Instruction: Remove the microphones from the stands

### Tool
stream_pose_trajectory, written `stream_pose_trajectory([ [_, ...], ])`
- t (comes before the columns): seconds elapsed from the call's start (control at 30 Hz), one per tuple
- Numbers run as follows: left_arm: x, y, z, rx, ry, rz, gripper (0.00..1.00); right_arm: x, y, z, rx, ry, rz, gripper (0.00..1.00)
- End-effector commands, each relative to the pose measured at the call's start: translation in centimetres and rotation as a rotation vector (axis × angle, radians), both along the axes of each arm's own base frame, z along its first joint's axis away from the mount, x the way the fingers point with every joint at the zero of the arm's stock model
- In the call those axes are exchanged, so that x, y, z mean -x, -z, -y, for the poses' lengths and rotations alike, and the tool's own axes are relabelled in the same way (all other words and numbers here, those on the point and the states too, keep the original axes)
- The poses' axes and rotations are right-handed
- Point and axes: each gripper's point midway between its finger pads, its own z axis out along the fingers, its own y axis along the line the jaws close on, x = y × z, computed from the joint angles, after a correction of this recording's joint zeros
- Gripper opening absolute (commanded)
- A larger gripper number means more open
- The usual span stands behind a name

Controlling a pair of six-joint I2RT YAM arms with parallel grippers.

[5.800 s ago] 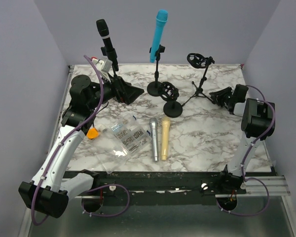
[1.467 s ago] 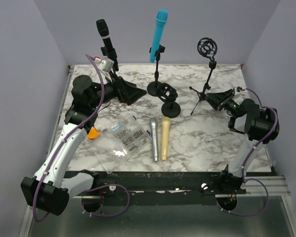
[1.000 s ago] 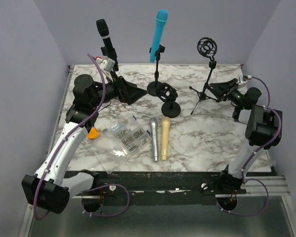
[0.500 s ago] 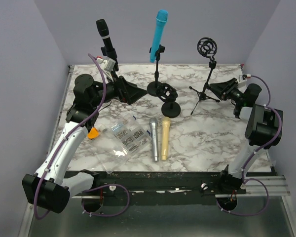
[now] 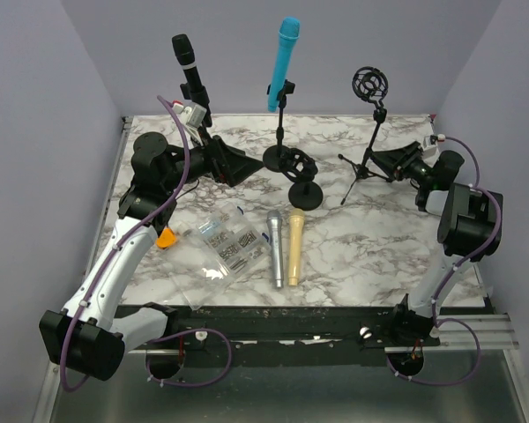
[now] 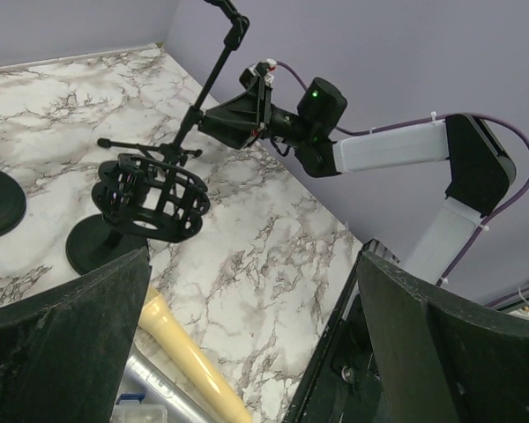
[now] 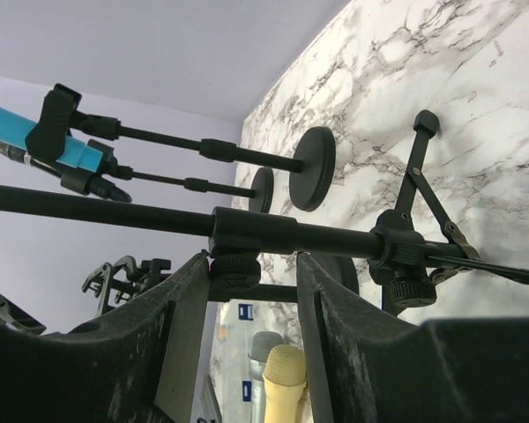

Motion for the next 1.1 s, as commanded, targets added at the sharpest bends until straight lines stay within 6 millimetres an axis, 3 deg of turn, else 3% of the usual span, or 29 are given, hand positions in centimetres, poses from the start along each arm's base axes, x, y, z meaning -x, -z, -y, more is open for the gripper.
stream_pose_trajectory([
  [0.0, 0.3, -0.1, 0.0, 0.004, 0.017, 0.013, 0.99, -0.4, 0.0, -0.9, 0.000, -0.039, 0.024, 0.46],
  [0.23, 0.3, 0.0, 0.1, 0.003, 0.016, 0.011, 0.99, -0.4, -0.4, -1.1, 0.003, -0.041, 0.035, 0.37],
  [0.43, 0.2, 0.0, 0.0, 0.003, 0.015, 0.013, 0.99, -0.2, -0.1, -1.1, 0.022, -0.041, 0.030, 0.17],
  [0.6, 0.2, 0.0, 0.1, 0.004, 0.017, 0.011, 0.99, -0.2, 1.1, -0.4, 0.159, 0.009, 0.014, 0.01],
  [0.83, 0.3, 0.0, 0.1, 0.006, 0.019, 0.012, 0.99, -0.4, 2.4, 1.1, 0.496, 0.107, -0.002, 0.01],
  [1.07, 0.1, 0.2, 0.1, 0.004, 0.016, 0.009, 0.99, -0.7, 2.0, 0.8, 0.799, 0.174, 0.025, 0.01],
])
